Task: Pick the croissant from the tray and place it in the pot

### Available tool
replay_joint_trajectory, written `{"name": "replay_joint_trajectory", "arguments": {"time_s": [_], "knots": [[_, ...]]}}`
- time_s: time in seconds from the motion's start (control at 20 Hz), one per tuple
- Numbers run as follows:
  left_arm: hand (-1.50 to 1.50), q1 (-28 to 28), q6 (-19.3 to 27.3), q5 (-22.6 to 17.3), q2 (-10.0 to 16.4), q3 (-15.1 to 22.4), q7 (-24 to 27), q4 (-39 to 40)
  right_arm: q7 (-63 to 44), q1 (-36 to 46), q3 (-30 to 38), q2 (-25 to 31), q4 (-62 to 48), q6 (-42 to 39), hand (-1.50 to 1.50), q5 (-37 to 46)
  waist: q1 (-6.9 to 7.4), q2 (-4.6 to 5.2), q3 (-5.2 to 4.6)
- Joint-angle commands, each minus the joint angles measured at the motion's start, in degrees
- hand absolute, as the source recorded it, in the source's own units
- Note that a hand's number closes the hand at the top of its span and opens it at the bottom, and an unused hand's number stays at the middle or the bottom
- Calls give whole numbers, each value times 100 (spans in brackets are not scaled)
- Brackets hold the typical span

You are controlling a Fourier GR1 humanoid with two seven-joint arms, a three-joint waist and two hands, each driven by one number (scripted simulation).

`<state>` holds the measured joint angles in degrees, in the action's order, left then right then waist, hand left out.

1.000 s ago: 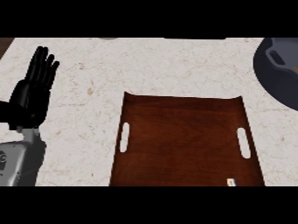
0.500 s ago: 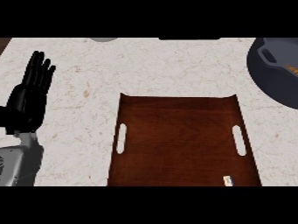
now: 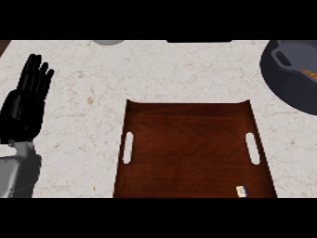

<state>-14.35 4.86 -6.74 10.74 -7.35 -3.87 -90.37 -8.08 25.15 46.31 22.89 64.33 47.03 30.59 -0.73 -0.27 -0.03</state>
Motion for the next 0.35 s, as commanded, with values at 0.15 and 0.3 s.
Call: {"name": "replay_joint_trajectory", "arguments": {"time_s": [0.15, 0.3], "knots": [[0, 117, -82, -15, -115, -2, 248, 130, -327, -1395, 54, -248, 1682, -395, -150, -604, 21, 14, 1], [0, 41, -44, 92, -75, 40, 125, 40, -223, -1893, 224, -125, 1905, -647, -150, -894, 26, 20, 3]]}}
